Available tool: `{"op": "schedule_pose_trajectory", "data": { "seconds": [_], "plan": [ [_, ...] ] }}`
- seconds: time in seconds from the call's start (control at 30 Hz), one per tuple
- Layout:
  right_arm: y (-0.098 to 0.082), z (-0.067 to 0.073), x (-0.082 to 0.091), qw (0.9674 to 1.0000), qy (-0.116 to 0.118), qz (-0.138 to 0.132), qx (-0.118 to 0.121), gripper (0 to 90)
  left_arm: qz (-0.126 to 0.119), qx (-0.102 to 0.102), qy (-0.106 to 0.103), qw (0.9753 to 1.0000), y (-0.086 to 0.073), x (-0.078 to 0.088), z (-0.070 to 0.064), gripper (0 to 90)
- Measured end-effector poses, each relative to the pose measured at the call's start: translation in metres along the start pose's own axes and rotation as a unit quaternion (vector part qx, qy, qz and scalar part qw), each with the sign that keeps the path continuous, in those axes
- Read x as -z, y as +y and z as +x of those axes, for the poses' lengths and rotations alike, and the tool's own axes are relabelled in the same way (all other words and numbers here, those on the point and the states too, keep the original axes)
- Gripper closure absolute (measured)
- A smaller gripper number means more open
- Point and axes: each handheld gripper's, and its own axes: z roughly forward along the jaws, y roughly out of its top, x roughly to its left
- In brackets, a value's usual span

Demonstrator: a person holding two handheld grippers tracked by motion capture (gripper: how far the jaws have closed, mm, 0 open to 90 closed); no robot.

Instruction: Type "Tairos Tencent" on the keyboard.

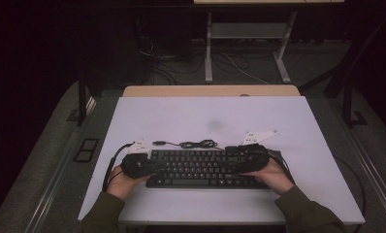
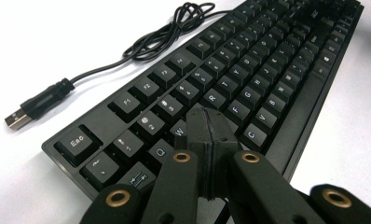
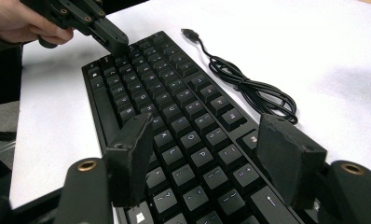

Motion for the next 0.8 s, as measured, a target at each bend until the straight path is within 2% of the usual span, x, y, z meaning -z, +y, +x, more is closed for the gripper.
{"op": "schedule_pose_trajectory", "data": {
  "seconds": [0.27,0.57,0.8],
  "plan": [
    [0.0002,0.0002,0.001,1.0,0.0,-0.002,-0.001,35.5,0.021,-0.003,0.001,0.9998,-0.0013,-0.0055,-0.0001,89.3],
    [0.0002,0.0006,0.001,1.0,-0.002,-0.002,0.0,35.5,0.031,0.001,0.002,0.9995,-0.0028,-0.0062,0.0011,89.3],
    [0.0003,0.0005,0.0011,1.0,-0.002,-0.003,0.0,35.6,0.029,0.002,0.001,0.9996,-0.0032,-0.0062,0.002,89.3]
  ]
}}
